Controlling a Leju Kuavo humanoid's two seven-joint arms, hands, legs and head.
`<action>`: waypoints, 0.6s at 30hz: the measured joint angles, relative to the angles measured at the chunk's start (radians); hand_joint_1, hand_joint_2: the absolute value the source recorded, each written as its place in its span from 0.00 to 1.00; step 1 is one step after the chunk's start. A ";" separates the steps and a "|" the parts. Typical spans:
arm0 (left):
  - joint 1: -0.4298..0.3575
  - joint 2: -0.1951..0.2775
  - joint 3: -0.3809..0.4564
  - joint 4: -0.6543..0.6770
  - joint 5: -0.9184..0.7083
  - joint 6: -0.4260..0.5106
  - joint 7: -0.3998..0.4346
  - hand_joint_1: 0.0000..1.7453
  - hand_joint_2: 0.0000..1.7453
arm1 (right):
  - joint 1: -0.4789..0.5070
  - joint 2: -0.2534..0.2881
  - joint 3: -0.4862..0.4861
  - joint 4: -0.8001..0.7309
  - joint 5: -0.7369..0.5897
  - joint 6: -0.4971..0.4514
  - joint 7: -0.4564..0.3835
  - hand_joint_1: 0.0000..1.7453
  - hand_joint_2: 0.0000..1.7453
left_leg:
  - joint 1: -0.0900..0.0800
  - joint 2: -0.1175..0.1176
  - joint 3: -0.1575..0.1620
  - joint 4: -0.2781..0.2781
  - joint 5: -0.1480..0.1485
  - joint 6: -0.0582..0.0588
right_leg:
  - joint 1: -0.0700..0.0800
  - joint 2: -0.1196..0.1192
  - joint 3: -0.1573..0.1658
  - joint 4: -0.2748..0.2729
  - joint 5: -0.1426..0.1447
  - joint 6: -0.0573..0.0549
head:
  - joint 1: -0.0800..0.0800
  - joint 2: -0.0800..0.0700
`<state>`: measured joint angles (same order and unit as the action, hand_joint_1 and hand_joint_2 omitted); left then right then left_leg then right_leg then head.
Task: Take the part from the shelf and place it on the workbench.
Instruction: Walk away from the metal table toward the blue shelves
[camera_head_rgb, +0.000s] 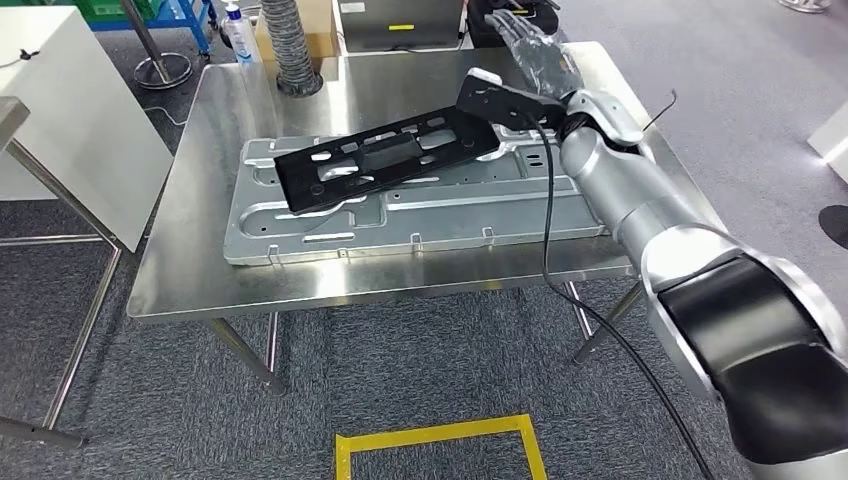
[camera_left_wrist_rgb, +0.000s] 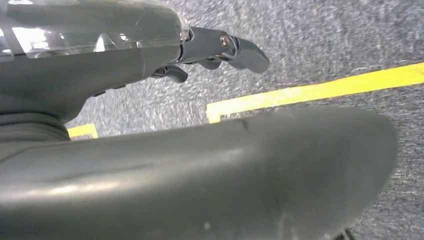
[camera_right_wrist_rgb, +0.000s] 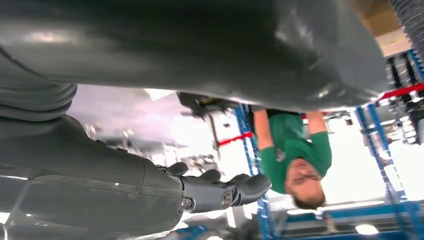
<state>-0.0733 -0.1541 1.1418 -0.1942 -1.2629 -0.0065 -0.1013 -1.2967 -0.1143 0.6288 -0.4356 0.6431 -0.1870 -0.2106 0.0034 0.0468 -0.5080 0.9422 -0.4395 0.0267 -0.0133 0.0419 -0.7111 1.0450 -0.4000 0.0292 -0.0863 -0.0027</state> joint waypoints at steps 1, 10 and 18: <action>0.002 0.001 0.003 0.000 0.003 0.000 -0.002 0.00 0.00 | 0.021 0.007 -0.022 -0.001 -0.008 -0.014 -0.001 0.00 0.00 | -0.002 0.011 -0.008 -0.002 0.008 0.002 | 0.000 -0.011 -0.022 0.062 -0.050 0.007 | 0.000 0.000; 0.011 0.015 0.019 0.000 0.012 0.007 0.003 0.00 0.00 | 0.244 0.052 -0.276 -0.001 -0.048 -0.141 -0.018 0.00 0.00 | 0.008 0.057 -0.086 0.068 0.025 -0.044 | -0.026 -0.008 0.096 -0.014 -0.045 0.027 | 0.000 0.000; 0.019 0.018 0.030 0.000 0.011 0.007 0.012 0.00 0.00 | 0.531 0.050 -0.588 -0.036 -0.157 -0.288 -0.105 0.00 0.00 | 0.024 -0.020 -0.158 0.349 -0.167 -0.045 | 0.002 0.007 0.049 -0.010 0.009 -0.052 | 0.000 0.000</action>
<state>-0.0544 -0.1366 1.1720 -0.1942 -1.2522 0.0005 -0.0898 -0.7662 -0.0645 0.0410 -0.4716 0.4856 -0.4745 -0.3155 0.0277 0.0270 -0.6665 1.2911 -0.6065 -0.0187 -0.0113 0.0494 -0.6625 1.0348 -0.3910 -0.0226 -0.0868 -0.0027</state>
